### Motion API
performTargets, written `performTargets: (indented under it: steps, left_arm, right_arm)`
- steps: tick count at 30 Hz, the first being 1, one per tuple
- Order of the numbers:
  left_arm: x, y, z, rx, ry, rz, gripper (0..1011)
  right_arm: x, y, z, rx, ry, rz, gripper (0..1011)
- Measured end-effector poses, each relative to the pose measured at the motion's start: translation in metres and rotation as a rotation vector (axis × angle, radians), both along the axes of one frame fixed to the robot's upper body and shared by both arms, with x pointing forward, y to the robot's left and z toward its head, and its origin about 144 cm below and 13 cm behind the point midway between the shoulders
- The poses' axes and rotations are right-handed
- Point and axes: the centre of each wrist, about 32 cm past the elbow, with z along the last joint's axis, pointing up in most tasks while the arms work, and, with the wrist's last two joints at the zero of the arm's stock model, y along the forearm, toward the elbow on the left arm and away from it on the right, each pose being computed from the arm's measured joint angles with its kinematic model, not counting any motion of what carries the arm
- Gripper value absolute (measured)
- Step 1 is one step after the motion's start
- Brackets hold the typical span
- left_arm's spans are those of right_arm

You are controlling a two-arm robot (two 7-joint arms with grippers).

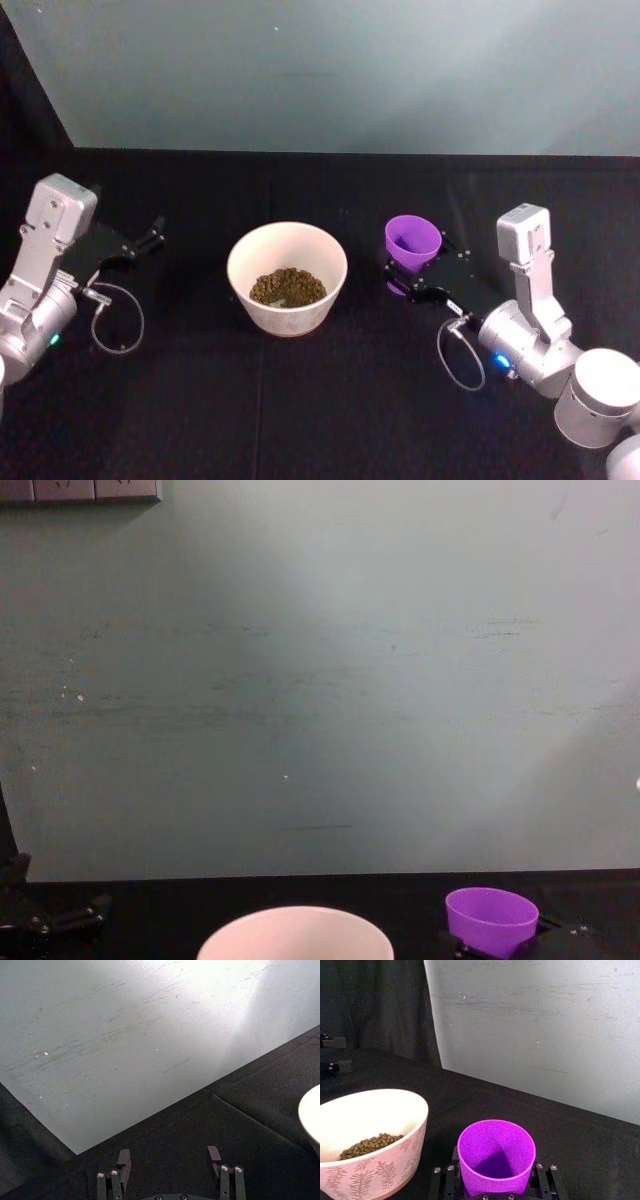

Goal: Pick up the cup and pour the mung beans from the cup into the bowl.

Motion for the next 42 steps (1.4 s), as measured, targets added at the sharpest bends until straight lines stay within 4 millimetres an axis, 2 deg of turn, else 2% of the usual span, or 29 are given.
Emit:
performTargets:
  steps: [6, 17, 26, 42]
  left_arm:
    - [0.000, 0.000, 0.000, 0.000, 0.000, 0.000, 1000]
    - [0.000, 0.000, 0.000, 0.000, 0.000, 0.000, 1000]
    - [0.000, 0.000, 0.000, 0.000, 0.000, 0.000, 1000]
    - [0.000, 0.000, 0.000, 0.000, 0.000, 0.000, 1000]
  right_arm:
    - [0.000, 0.000, 0.001, 0.004, -0.004, 0.001, 742]
    - [-0.002, -0.001, 0.000, 0.019, -0.006, -0.004, 1000]
    - [-0.004, 0.001, 0.003, 0.029, -0.018, -0.006, 1003]
    - [-0.017, 0.004, 0.043, 0.053, -0.137, -0.032, 1003]
